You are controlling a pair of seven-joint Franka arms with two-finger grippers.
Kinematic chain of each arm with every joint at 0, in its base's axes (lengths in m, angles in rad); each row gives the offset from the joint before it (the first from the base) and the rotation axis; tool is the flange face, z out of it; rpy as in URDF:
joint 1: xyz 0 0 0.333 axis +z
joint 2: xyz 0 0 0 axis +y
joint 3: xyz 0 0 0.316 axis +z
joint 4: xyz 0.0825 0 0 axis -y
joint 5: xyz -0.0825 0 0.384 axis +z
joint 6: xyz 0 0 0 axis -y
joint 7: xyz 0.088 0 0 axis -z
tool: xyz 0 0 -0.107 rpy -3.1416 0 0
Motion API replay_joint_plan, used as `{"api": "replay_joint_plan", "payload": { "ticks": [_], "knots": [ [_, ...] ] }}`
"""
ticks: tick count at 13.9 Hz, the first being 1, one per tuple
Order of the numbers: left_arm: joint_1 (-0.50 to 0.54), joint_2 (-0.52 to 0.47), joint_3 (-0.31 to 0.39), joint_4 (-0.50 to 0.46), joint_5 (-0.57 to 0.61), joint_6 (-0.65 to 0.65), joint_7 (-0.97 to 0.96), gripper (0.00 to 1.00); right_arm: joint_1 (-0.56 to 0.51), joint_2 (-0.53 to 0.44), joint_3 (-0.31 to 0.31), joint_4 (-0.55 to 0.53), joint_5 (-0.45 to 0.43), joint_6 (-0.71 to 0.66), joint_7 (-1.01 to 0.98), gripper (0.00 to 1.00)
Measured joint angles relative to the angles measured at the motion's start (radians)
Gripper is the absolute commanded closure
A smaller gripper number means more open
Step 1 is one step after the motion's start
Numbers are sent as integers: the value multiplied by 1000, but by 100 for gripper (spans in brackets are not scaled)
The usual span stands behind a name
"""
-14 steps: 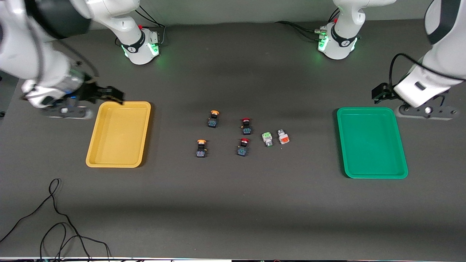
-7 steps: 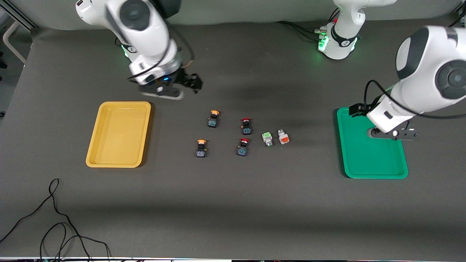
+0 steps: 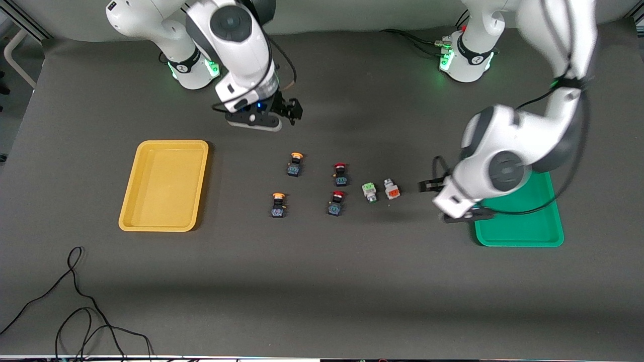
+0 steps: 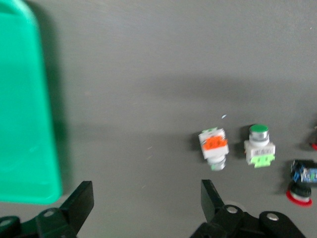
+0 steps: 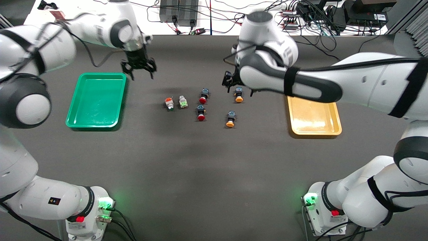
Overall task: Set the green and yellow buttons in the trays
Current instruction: 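Reach the right gripper and the left gripper toward the center buttons, then grasp the orange-capped button and the orange-white button with the right and left grippers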
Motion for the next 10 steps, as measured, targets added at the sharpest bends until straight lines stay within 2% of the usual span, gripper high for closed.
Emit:
{"api": "replay_joint_plan", "payload": {
  "ticks": [3,7,10],
  "knots": [
    [-13,113,0,0,0,115,-10,4,0,95,-1,-130,-37,233,-1,0],
    [-59,195,-1,2,0,212,-100,4,-2,285,-14,-144,-80,454,-1,0],
    [-90,219,-1,1,0,233,-143,4,-4,383,-20,-139,-82,576,-1,0]
  ]
}}
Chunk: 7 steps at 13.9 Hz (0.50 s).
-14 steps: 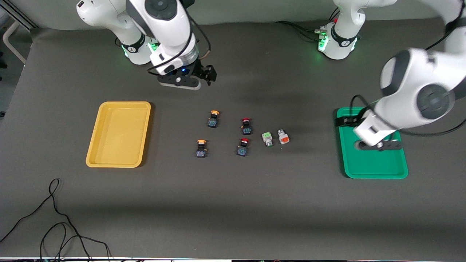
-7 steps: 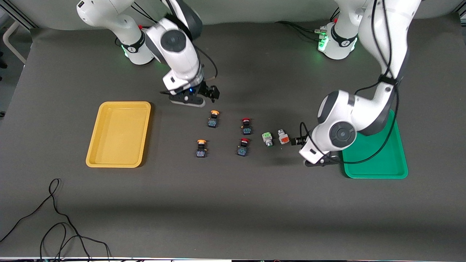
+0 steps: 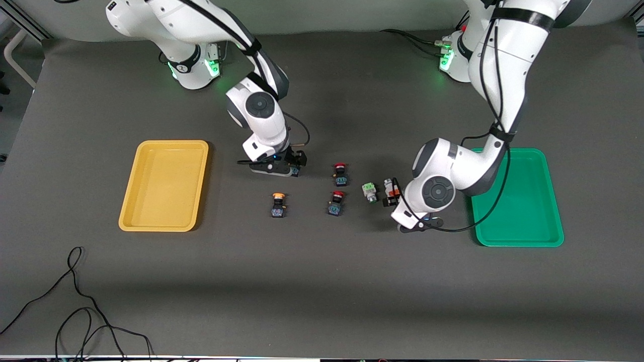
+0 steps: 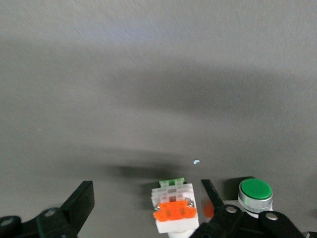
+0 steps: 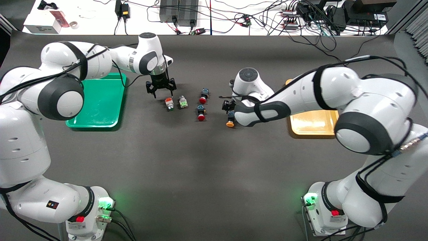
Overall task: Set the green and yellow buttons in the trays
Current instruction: 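Grasp the orange-capped button and the orange-white button with the right and left grippers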
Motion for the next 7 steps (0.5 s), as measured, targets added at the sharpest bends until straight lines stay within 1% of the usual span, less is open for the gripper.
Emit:
{"api": "replay_joint_plan", "payload": {
  "ticks": [2,3,4,5,6,7],
  "knots": [
    [-9,8,0,-4,0,0,-16,4,2,44,0,20,0,29,0,1],
    [-12,8,0,-8,0,0,-35,4,4,55,1,34,0,31,0,16],
    [-17,8,0,-14,0,0,-55,14,5,60,2,45,0,31,0,43],
    [-29,8,-1,-19,0,0,-77,28,5,60,3,51,0,30,0,64],
    [-52,8,-1,-25,1,0,-116,50,5,61,4,56,0,29,0,86],
    [-67,8,-1,-26,2,2,-136,93,5,61,4,57,0,29,-1,87]
  ]
}}
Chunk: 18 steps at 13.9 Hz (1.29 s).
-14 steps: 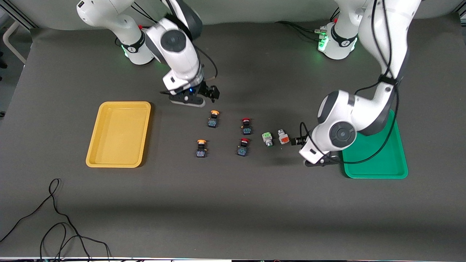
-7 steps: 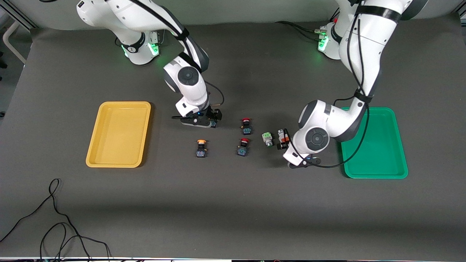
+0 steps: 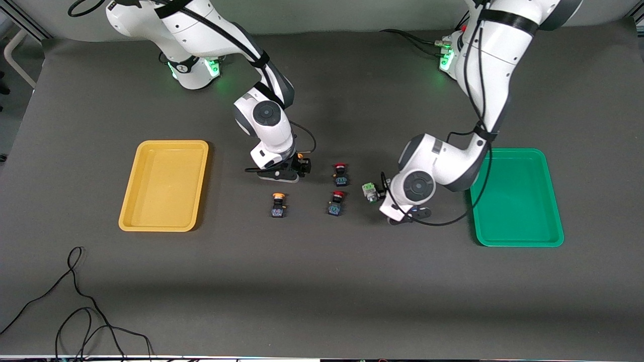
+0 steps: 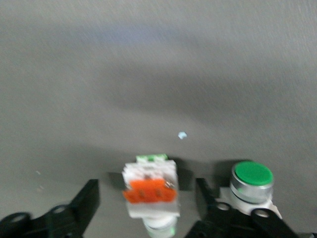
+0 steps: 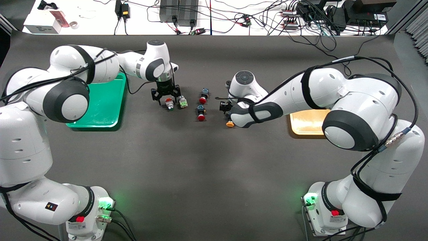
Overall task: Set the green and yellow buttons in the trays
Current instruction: 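Grasp the orange-capped button and the orange-white button with the right and left grippers, then carry the buttons into the yellow and green trays with the right and left grippers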
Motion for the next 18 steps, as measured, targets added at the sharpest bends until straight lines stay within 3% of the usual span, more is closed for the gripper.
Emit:
{"api": "replay_joint_plan", "payload": {
  "ticks": [4,9,12,15,18],
  "knots": [
    [-31,-3,3,1,8,20,-69,100,-2,-4,-2,22,0,-42,-1,88],
    [-16,-11,22,4,9,18,-73,100,-4,-84,-6,258,-1,-476,-8,88],
    [43,-70,27,12,22,-70,-16,100,-29,-142,-10,369,4,-664,-59,88],
    [150,-165,32,14,56,-198,192,100,-139,-196,-15,436,39,-786,-238,88],
    [279,-226,36,12,146,-268,427,100,-326,-247,-42,443,47,-843,-549,88]
  ]
}}
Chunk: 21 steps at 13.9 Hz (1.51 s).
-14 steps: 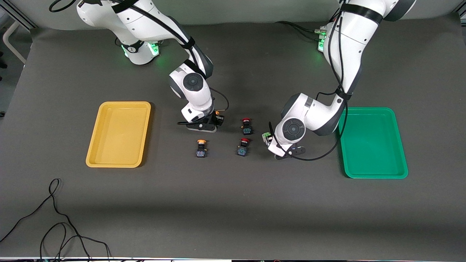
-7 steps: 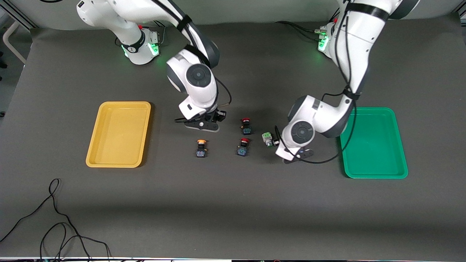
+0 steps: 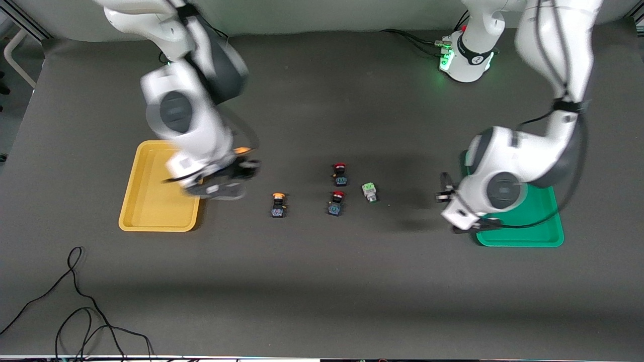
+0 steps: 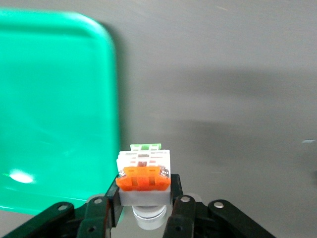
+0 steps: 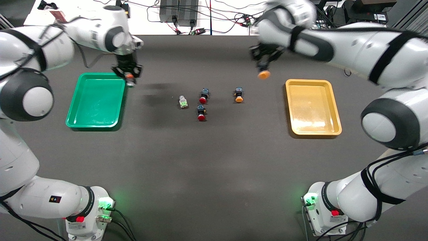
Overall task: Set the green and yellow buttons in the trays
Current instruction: 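Carry the buttons into the yellow and green trays with the right and left grippers, then open both grippers to release the buttons in the trays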
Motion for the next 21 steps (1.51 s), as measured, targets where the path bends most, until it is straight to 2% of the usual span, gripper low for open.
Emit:
{"api": "replay_joint_plan", "payload": {
  "ticks": [2,5,7,9,10,11,14,15,16,17,18,21],
  "knots": [
    [100,-7,2,-4,20,-1,181,100,-83,-10,-82,-7,6,-9,-237,88],
    [268,-1,4,-48,26,81,448,100,-109,-9,-263,-62,17,35,-509,88],
    [351,15,3,-108,26,194,559,100,-109,-6,-359,-180,47,187,-628,88],
    [385,38,2,-193,26,336,591,100,-111,13,-414,-339,107,387,-720,88],
    [391,52,2,-227,26,392,598,70,-112,32,-423,-409,126,480,-742,88],
    [397,64,1,-247,26,427,611,1,-112,59,-425,-463,133,550,-747,88],
    [416,67,-1,-249,27,443,658,0,-111,143,-423,-509,155,608,-747,87],
    [419,58,-3,-247,26,436,664,0,-110,160,-422,-508,157,610,-747,82],
    [419,43,-10,-245,24,411,662,0,-110,171,-422,-508,162,611,-747,68],
    [417,22,-28,-243,17,367,644,0,-110,178,-422,-508,172,611,-747,38],
    [409,-3,-54,-238,9,313,589,0,-110,181,-422,-507,184,611,-747,2],
    [325,-60,-160,-218,5,192,312,0,-105,181,-422,-496,205,591,-747,1]
  ]
}}
